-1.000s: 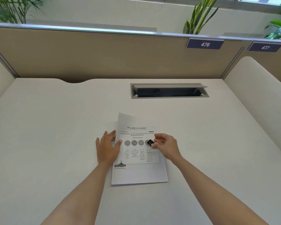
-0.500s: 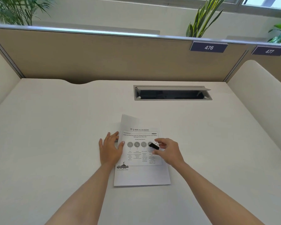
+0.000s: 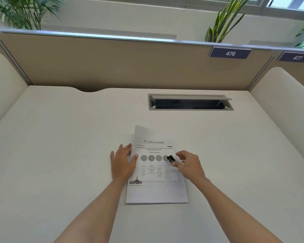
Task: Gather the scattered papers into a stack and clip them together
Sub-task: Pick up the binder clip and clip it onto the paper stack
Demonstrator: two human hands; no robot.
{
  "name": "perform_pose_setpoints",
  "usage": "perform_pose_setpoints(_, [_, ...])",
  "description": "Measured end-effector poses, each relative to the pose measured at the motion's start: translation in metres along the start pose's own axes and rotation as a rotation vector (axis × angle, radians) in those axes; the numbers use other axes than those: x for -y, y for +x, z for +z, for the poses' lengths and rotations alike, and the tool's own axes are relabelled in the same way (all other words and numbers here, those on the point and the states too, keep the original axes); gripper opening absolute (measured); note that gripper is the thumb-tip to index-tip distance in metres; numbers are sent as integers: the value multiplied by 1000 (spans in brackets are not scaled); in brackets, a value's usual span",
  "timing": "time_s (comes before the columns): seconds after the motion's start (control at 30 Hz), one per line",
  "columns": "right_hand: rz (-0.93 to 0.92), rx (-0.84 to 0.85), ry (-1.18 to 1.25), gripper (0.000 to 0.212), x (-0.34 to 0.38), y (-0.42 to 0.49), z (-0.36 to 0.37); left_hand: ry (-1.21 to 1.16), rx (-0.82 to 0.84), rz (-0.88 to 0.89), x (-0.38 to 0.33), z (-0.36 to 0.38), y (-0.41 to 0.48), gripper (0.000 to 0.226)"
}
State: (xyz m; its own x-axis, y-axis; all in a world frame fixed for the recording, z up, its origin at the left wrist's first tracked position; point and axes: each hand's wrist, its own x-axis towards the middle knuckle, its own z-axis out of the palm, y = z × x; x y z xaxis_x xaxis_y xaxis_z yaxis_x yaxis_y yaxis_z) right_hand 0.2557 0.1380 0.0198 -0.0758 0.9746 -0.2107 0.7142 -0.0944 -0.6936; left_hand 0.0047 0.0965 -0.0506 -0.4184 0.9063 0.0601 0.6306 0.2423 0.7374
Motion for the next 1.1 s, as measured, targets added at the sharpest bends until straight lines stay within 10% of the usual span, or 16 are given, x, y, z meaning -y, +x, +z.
perform_pose_setpoints(1.1, [152, -264, 673, 16, 23, 34, 71, -10, 39, -89, -10, -1, 13, 40])
